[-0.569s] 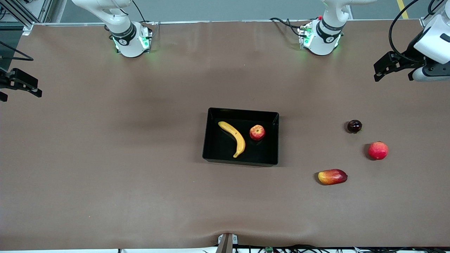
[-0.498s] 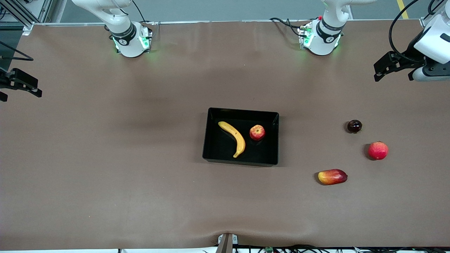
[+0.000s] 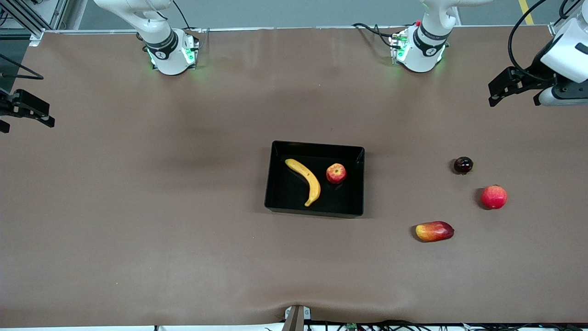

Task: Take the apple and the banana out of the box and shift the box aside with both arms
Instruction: 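Reach the left gripper down to the red apple in the tray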

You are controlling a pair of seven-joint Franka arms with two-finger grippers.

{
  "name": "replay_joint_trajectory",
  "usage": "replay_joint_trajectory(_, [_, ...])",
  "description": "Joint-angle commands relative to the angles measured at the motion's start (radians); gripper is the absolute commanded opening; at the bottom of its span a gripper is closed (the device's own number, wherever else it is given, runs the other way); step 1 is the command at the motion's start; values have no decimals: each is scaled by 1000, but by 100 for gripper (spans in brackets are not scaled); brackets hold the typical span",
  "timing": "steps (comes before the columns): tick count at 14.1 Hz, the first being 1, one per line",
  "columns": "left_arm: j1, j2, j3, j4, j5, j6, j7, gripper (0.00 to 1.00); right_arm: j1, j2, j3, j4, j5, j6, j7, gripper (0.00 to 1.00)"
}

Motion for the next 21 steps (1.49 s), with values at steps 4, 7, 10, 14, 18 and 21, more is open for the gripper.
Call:
replay_joint_trajectory(4, [-51,125,-78,-6,-9,83,-102,100,-17,-1,12,-2,-4,0,2,100])
replay_joint_trajectory(7, [-88,178,-133,-6,-6,153,-260,100,-19,5,12,1,-4,-1,2,100])
replay_joint_trajectory(10, [-148,269,-155,-7,-15,241,-424,100,-20,5,12,0,-4,-1,0,100])
replay_joint_trajectory(14, [-254,434,-155,-12,-8,412,-702,100,-22,7,12,3,-4,0,0,100])
replay_joint_trajectory(18, [-320,563,-152,-12,14,522,-848,100,-19,10,12,3,-7,0,-3,100])
replay_joint_trajectory(21, [-355,629,-149,-13,16,572,-931,100,-19,11,12,6,-7,0,-4,100])
